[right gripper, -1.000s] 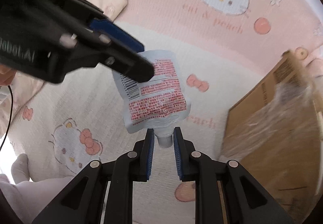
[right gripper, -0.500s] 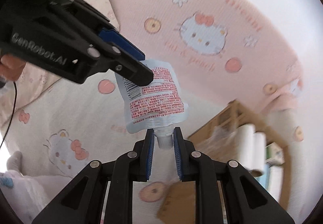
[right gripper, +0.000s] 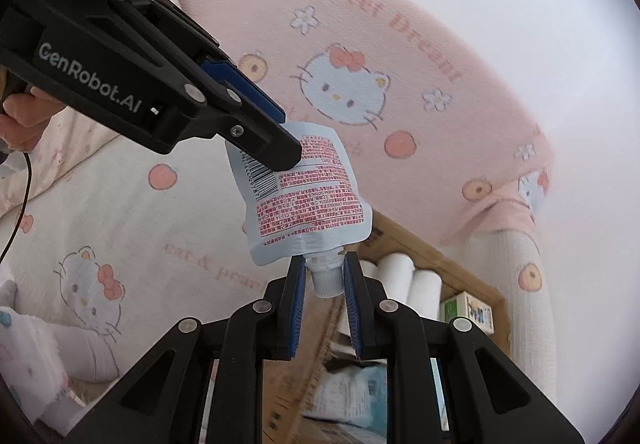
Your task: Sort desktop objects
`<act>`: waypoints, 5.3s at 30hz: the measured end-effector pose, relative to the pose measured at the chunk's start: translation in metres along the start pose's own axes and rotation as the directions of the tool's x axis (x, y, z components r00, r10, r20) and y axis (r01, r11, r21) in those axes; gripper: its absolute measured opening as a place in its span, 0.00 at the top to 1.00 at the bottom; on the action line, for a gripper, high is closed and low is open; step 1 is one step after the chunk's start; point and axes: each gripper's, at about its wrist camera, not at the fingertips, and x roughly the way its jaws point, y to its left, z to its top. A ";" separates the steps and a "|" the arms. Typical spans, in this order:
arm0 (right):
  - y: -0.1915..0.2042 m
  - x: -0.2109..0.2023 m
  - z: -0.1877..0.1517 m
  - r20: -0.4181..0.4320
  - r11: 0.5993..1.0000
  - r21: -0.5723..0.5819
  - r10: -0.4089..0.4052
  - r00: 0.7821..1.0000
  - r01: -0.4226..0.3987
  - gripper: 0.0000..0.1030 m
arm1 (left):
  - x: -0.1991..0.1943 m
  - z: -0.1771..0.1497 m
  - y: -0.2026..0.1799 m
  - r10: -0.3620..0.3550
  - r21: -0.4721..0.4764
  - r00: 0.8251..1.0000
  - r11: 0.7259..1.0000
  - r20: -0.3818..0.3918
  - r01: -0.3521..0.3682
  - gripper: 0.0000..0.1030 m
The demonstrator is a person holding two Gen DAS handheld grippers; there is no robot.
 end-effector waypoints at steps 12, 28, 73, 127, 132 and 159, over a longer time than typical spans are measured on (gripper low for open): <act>-0.037 0.018 -0.048 -0.127 0.996 -0.024 0.084 0.988 -0.087 0.84 | 0.068 0.016 -0.044 -0.067 -0.003 0.987 0.998 -0.145 0.068 0.69; -0.079 0.041 -0.103 -0.304 0.972 -0.025 0.214 0.928 -0.232 0.84 | 0.127 0.020 -0.093 -0.133 -0.002 0.943 0.990 -0.305 0.139 0.69; -0.134 0.084 -0.120 -0.496 0.787 -0.068 0.506 0.705 -0.613 0.84 | 0.180 0.010 -0.113 -0.156 -0.062 0.757 0.987 -0.635 0.151 0.69; -0.105 0.158 -0.131 -0.590 0.817 0.559 0.512 0.624 -0.142 0.84 | 0.140 0.020 -0.096 -0.030 0.011 0.969 0.999 -0.246 0.034 0.88; -0.102 0.149 -0.123 -0.575 0.832 0.540 0.474 0.667 -0.126 0.84 | 0.139 0.016 -0.090 -0.036 -0.021 0.968 0.999 -0.249 0.031 0.87; -0.116 0.018 -0.113 -0.298 0.762 0.642 0.149 0.943 0.082 0.61 | 0.065 -0.007 -0.091 0.151 -0.074 0.986 0.985 -0.072 -0.157 0.32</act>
